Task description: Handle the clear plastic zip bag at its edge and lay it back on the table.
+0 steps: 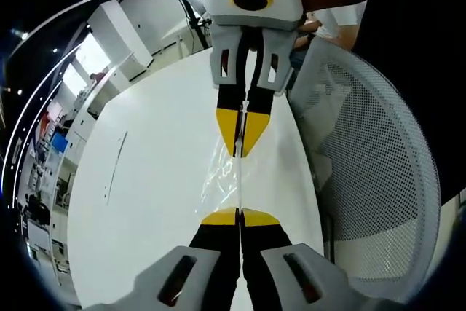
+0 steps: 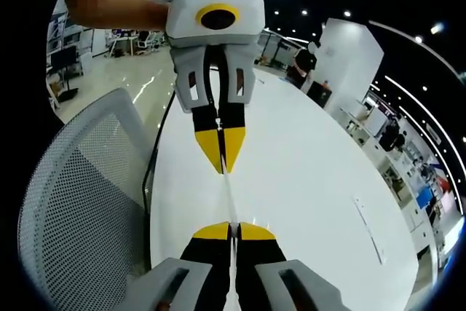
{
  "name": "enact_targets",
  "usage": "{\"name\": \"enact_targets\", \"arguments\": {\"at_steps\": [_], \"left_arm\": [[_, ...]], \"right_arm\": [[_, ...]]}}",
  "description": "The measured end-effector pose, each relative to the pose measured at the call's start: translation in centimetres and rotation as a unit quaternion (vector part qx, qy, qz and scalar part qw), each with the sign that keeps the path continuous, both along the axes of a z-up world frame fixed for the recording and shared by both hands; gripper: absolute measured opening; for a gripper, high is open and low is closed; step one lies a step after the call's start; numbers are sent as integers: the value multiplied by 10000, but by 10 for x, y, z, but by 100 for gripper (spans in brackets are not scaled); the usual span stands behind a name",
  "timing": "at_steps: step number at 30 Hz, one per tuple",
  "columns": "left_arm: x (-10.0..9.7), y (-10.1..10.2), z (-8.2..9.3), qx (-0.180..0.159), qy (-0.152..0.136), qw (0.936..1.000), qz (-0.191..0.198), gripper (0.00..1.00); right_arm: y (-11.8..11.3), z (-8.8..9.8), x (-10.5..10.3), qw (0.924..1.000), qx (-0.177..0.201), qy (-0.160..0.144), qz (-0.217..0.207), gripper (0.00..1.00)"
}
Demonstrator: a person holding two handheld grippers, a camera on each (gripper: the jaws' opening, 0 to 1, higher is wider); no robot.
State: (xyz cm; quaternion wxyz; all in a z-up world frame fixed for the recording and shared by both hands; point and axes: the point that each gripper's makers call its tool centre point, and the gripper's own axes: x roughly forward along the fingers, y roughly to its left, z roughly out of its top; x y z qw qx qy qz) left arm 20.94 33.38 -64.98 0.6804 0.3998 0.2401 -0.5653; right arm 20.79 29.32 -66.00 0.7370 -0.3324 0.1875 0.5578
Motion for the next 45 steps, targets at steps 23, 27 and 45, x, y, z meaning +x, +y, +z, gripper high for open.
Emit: {"name": "enact_targets", "arguments": {"at_steps": [23, 27, 45], "left_arm": [[-1, 2, -2, 99, 19, 9999, 2, 0], [0, 3, -2, 93, 12, 10000, 20, 0], [-1, 6, -4, 62, 68, 9999, 46, 0]], "right_arm": [[-8, -4, 0, 9999, 0, 45, -101, 0], [-8, -2, 0, 9999, 19, 48, -112, 0], [-9, -3, -3, 9999, 45, 92, -115, 0]]}}
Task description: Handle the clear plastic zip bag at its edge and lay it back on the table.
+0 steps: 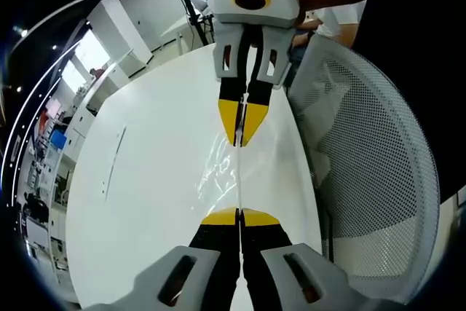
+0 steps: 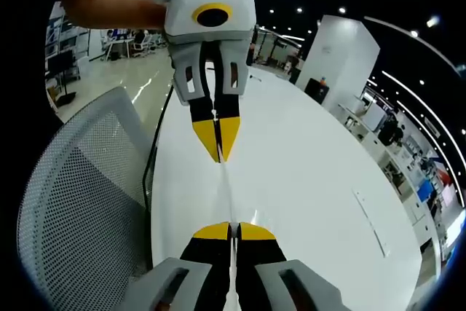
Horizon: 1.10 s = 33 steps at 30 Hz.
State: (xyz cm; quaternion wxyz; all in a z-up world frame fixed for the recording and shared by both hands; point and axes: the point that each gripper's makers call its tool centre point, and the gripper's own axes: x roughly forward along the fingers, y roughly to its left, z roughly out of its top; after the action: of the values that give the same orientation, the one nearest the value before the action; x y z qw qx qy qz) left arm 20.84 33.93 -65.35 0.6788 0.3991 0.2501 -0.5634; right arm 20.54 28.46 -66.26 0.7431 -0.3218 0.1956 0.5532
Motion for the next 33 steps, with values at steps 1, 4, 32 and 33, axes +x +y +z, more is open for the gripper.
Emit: {"name": "enact_targets", "arguments": {"at_steps": [1, 4, 32, 33], "left_arm": [[0, 0, 0, -3, 2, 10000, 3, 0], [0, 0, 0, -4, 8, 10000, 6, 0], [0, 1, -2, -33, 76, 10000, 19, 0], [0, 1, -2, -30, 79, 10000, 15, 0]], "right_arm": [[0, 0, 0, 10000, -6, -3, 3, 0], [0, 0, 0, 10000, -7, 6, 0, 0], [-1, -4, 1, 10000, -16, 75, -7, 0], [-1, -4, 1, 10000, -15, 79, -10, 0]]}}
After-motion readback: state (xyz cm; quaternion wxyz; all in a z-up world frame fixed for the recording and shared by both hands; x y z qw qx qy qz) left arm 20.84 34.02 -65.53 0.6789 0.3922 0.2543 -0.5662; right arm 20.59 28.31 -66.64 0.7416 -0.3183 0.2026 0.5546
